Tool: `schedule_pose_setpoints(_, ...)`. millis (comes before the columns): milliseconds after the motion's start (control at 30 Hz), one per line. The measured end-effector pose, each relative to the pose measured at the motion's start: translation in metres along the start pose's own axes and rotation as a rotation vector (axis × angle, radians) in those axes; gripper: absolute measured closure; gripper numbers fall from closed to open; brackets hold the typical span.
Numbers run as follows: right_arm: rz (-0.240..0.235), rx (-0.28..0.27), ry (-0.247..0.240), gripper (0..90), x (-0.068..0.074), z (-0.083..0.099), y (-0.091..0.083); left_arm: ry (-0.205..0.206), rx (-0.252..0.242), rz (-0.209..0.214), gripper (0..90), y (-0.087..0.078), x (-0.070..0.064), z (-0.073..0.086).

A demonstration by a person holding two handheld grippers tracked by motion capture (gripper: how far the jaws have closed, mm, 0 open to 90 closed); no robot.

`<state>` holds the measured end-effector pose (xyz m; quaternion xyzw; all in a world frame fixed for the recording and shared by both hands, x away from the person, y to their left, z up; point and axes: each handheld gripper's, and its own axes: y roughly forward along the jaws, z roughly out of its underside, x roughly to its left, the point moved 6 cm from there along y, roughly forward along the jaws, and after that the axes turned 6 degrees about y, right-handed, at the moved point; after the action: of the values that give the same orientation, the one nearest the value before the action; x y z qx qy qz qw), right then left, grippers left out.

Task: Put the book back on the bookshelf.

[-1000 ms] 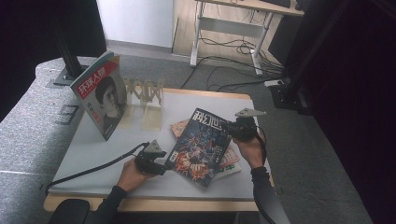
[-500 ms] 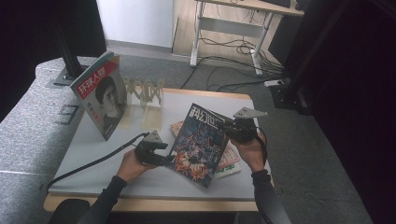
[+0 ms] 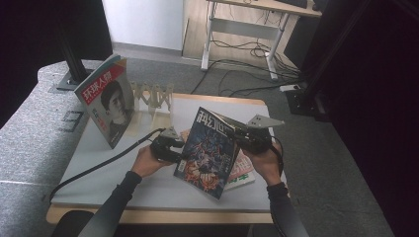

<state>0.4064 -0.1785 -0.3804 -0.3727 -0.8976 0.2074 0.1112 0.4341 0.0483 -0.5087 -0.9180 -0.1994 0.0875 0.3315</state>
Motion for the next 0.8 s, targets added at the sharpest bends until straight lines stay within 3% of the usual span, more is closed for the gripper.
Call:
schedule_pose_setpoints(67, -0.007, -0.007, -0.006, 77.1, 0.002, -0.001, -0.002, -0.024, -0.01, 0.026, 40.4, 0.002, 0.003, -0.001)
schedule_pose_setpoints(200, -0.018, -0.011, -0.02, 77.0, 0.005, -0.002, -0.005, -0.035, -0.012, 0.075, 41.0, 0.006, 0.008, -0.001)
schedule_pose_setpoints(300, -0.023, -0.012, -0.025, 76.8, 0.007, -0.003, -0.005, -0.013, -0.012, 0.103, 46.8, 0.006, 0.006, -0.002)
schedule_pose_setpoints(500, -0.029, -0.02, -0.025, 76.9, 0.008, -0.003, -0.006, -0.021, -0.004, 0.107, 59.6, -0.001, 0.007, -0.001)
schedule_pose_setpoints(800, -0.044, -0.035, -0.032, 77.3, 0.012, -0.009, -0.008, -0.036, -0.061, 0.131, 71.0, -0.019, 0.005, 0.007)
